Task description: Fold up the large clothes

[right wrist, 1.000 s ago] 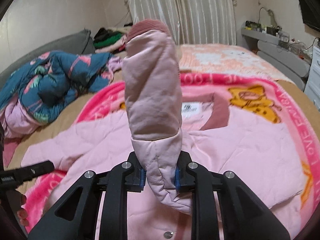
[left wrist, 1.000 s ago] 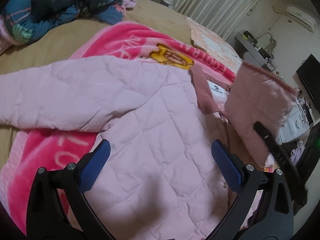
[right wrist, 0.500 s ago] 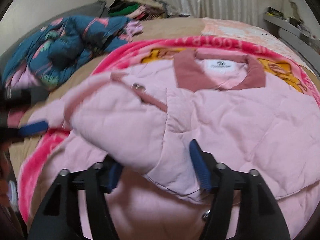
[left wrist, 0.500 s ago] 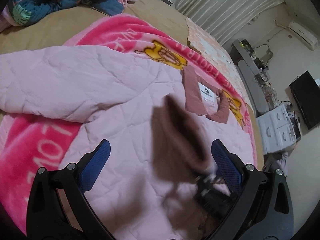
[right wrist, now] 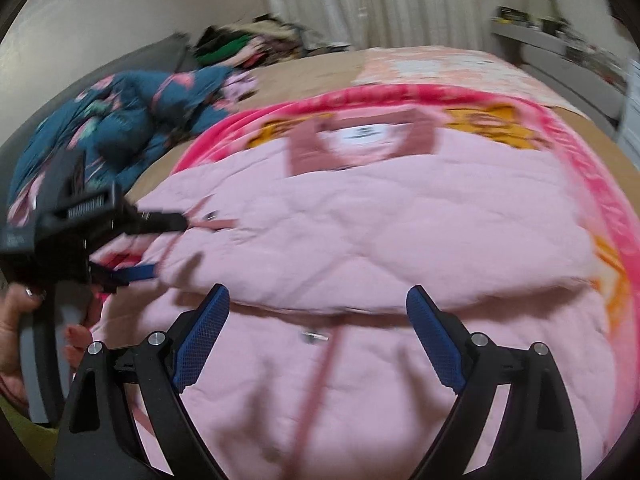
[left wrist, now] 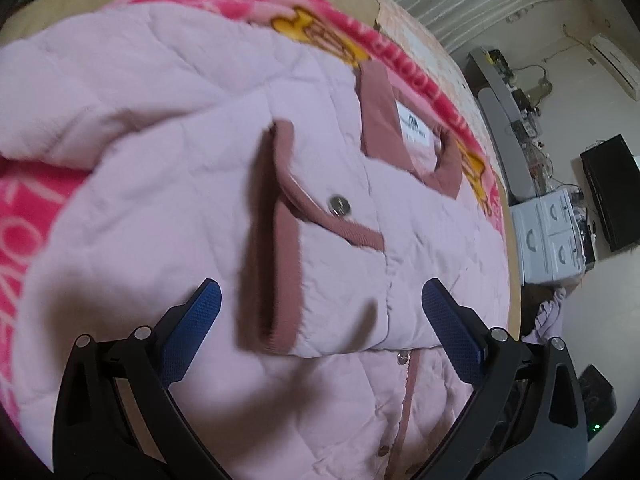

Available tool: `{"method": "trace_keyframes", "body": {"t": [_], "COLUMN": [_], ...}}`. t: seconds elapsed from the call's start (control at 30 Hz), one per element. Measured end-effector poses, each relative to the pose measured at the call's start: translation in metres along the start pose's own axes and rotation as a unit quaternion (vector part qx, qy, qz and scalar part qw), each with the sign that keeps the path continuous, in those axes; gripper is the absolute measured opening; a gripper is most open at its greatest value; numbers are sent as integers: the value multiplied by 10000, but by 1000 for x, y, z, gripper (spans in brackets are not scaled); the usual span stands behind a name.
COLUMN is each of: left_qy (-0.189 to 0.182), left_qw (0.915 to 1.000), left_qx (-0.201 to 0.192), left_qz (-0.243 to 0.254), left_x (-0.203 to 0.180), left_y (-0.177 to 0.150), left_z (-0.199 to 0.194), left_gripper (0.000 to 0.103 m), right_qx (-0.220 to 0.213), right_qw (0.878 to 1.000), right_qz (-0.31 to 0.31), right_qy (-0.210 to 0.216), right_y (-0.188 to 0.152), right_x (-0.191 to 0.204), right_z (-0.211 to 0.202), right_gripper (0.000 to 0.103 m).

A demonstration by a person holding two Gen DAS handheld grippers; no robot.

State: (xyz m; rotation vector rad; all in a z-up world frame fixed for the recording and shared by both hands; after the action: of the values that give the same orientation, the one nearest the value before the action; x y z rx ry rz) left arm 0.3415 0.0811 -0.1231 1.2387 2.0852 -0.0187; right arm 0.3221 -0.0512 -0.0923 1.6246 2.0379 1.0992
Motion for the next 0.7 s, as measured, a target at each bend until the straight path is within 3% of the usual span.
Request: {"method": "trace_keyframes", "body": {"t": [0.07, 0.13, 0.3, 0.5, 0.7], "left_qy": [-60, -115, 184, 299, 84], "left_qw": [10000, 9999, 9998, 9974, 9907], "left_qx": [13, 59, -13, -247, -743], "left_qz": [-15, -66, 56, 603, 1134], "left_x": [-5, -10, -8, -23, -67], "left_y": [-5, -9, -10, -3, 35], "left_z": [7, 14, 23, 17, -24], "left_gripper": [91, 79, 61, 20, 15], "right_qx": [-93, -142, -168, -254, -400], "right_qw": [9997, 9991, 9965, 9924, 9919], "right_qz": [163, 339, 719, 1066, 1034], "right_qy": [-152, -233, -389, -562, -613], "right_y": [-2, -7, -21, -26, -11], "right_x": [-20, -39, -76, -111, -119], "right_z": [-10, -20, -37, -52, -60], "right_gripper": [89, 89, 89, 89, 89]}}
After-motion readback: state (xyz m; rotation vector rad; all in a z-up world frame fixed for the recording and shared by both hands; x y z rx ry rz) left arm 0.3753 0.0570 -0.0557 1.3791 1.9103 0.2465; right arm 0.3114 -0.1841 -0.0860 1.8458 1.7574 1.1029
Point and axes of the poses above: each gripper's, at about its wrist camera, not at the fingertips, and z roughly the way its jaws point, x to its left, y to its top, the point moved 10 cm from there along z, roughly the way its jaws point, and after that the axes turned 3 degrees about -x, right-handed, at the moved point
